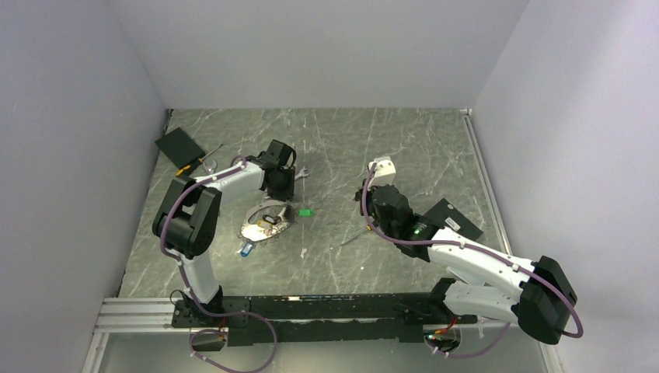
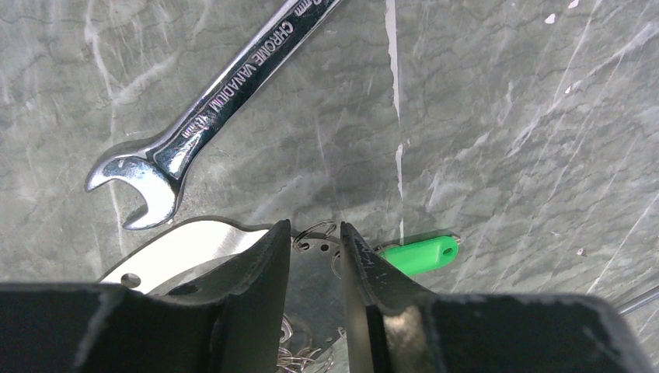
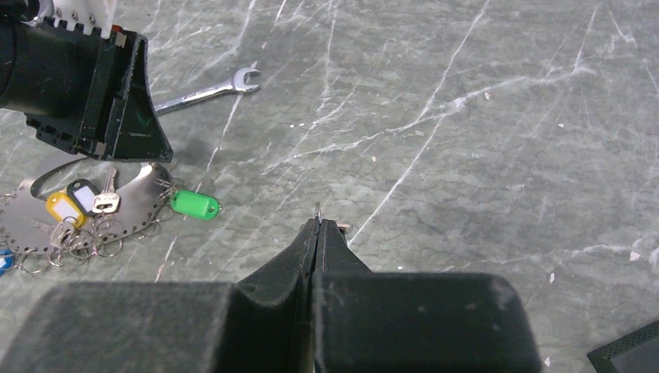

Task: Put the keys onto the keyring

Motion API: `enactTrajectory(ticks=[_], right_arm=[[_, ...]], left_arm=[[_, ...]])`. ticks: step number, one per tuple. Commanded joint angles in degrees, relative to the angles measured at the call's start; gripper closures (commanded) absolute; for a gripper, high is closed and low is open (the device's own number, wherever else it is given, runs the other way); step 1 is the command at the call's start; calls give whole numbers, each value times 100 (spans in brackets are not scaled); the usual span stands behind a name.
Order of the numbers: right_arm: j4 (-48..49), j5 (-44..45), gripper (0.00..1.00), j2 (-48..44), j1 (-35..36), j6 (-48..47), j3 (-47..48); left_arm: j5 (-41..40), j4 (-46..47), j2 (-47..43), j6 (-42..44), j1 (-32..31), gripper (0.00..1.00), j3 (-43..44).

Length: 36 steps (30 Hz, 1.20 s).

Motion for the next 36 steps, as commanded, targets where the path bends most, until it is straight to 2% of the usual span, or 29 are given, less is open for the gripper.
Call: enactTrajectory(ticks=[1, 8, 13, 16, 30, 34, 36], right_arm=[[239, -54, 100, -26, -15, 62, 53], [246, -46, 100, -17, -24, 62, 54], [249, -54, 100, -8, -24, 69, 50], [248, -63, 100, -7, -19, 67, 51], [263, -110, 100, 1, -26, 75, 66], [269, -133, 100, 10, -31, 80, 71], [267, -142, 100, 10, -27, 80, 69]], left_arm=[[7, -37, -147, -48, 18, 67, 67], [-51, -143, -88, -74, 18, 69, 139], [-61, -116, -93, -84, 18, 61, 66], [-28, -90, -53, -75, 19, 61, 50], [-15, -15, 91, -63, 18, 74, 88], [-31, -65, 99, -61, 18, 81, 113], [-40, -64, 83, -58, 18, 80, 96]])
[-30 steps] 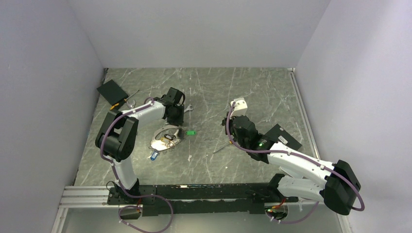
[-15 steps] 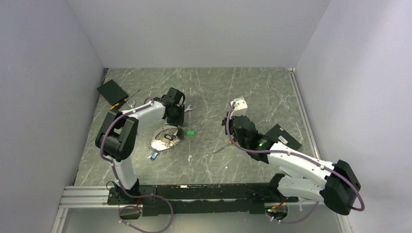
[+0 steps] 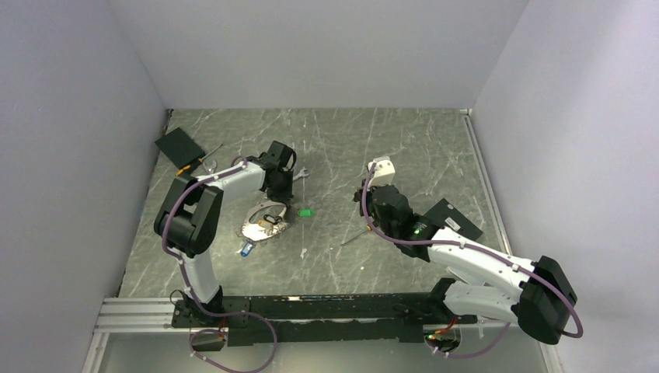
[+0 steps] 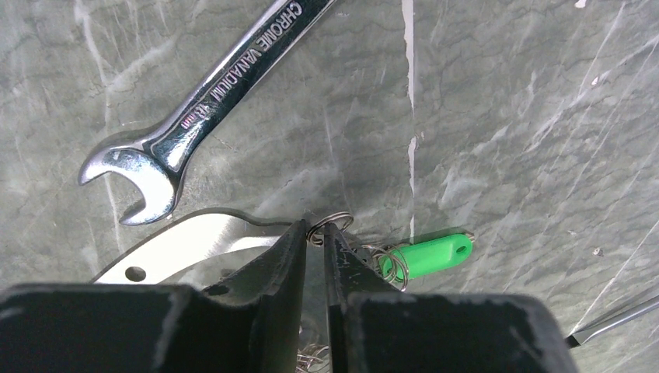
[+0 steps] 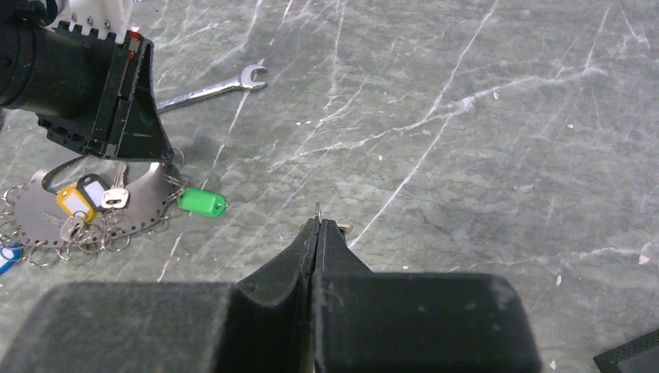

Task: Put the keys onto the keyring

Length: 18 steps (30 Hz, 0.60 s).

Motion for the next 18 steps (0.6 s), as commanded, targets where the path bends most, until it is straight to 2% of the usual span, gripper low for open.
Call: enactTrajectory(ticks=[1, 3, 5, 9, 13, 18], right_arm=[[269, -44, 100, 0, -25, 78, 71], [267, -54, 100, -6, -25, 78, 68], [266, -55, 100, -4, -26, 78, 68], [251, -55, 100, 9, -25, 78, 79], [230, -22, 100, -3, -25, 69, 78], [231, -11, 100, 3, -24, 52, 90]], left_arm=[[-33, 56, -11, -32, 18, 79, 84], [-64, 86, -14, -27, 18, 73, 58], [-102, 116, 14, -14, 18, 73, 44], [-101, 171, 119, -1, 18, 81, 65], [-100, 107, 85, 4, 18, 98, 91], [-373, -232, -227, -37, 10, 100, 201]])
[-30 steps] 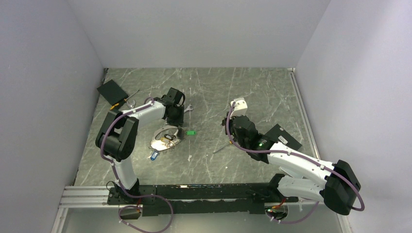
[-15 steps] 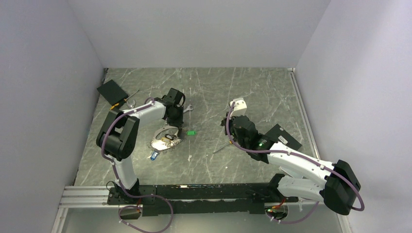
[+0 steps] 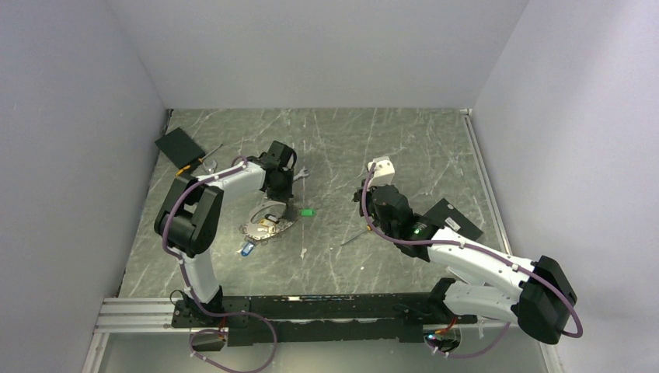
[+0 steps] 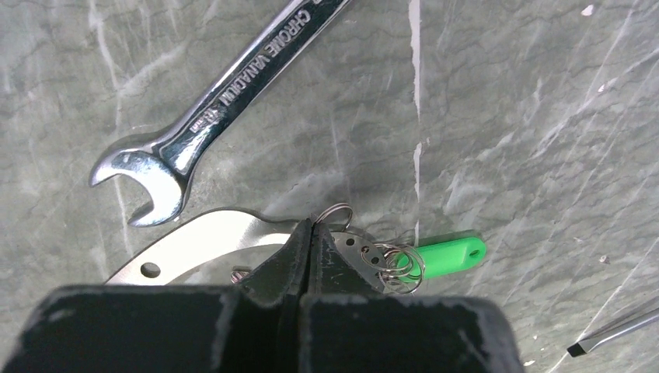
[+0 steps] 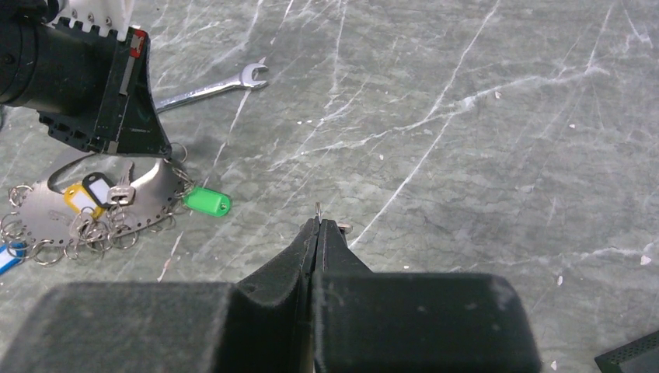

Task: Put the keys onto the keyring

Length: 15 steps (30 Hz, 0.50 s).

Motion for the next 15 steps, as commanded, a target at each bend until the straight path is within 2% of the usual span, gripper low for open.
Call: enactTrajectory(ticks=[1, 15], right_arm=[[241, 26, 100, -3, -21, 44, 90], [406, -453, 100, -177, -22, -274, 47]], left_arm=[[-318, -403, -309, -87, 5, 100, 250], [-707, -3065, -496, -211, -9, 100, 1673]])
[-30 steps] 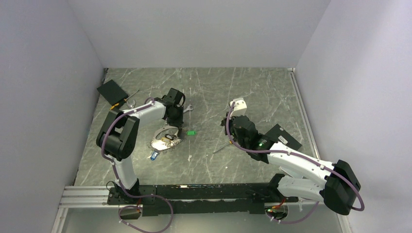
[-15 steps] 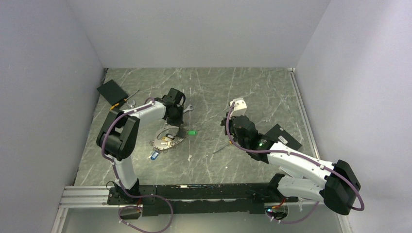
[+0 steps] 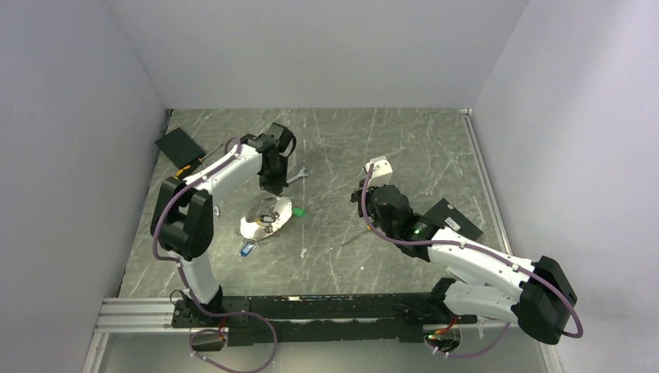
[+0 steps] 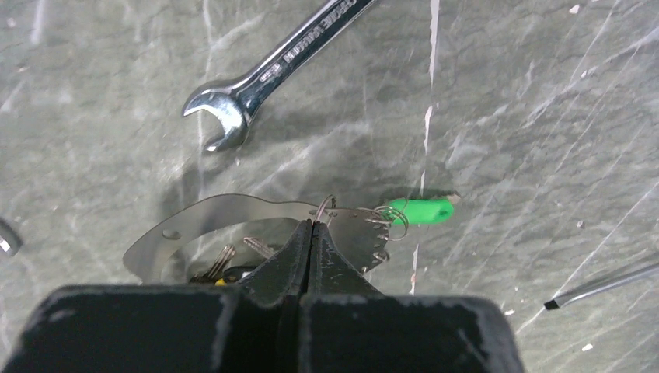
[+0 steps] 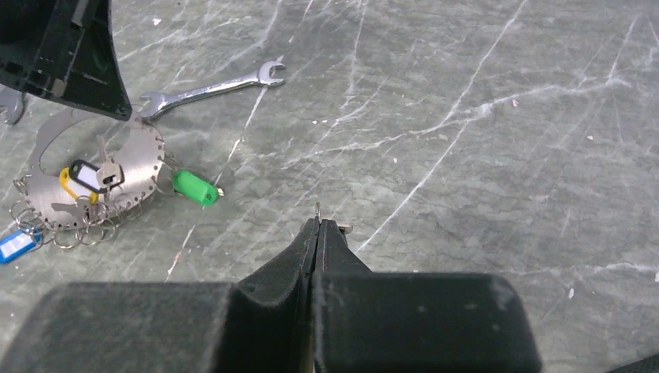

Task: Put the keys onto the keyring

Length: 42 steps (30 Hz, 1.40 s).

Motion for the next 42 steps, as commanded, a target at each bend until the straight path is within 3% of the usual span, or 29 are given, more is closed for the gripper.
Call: enactTrajectory(ticks=[1, 6, 12, 18, 26, 30, 37, 42], right_arm=[[355, -282, 100, -196, -22, -184, 42], [547, -925, 100, -311, -22, -336, -36], [728, -2188, 100, -441, -8, -529, -28], [814, -3186, 100, -481, 43, -667, 77], [604, -3581, 100, -526, 191, -802, 366], [500, -3554, 100, -674, 244, -825, 404], [387, -3091, 100, -517, 260, -448, 354], [447, -3004, 100, -355, 282, -49, 79]], left_arm=[[-144, -1127, -315, -53, -4, 100, 477], [229, -1881, -395, -70, 18, 100, 972], [1381, -2100, -754, -367, 301, 100, 1044], [2631, -1975, -1158, -771, 812, 100, 878], [3719, -1433, -1702, -1282, 1121, 100, 733], [4381, -222, -2182, -1437, 1130, 100, -140], [4535, 2098, -3130, -2132, 1114, 100, -2425], [4264, 2165, -3302, -2105, 902, 100, -3049]])
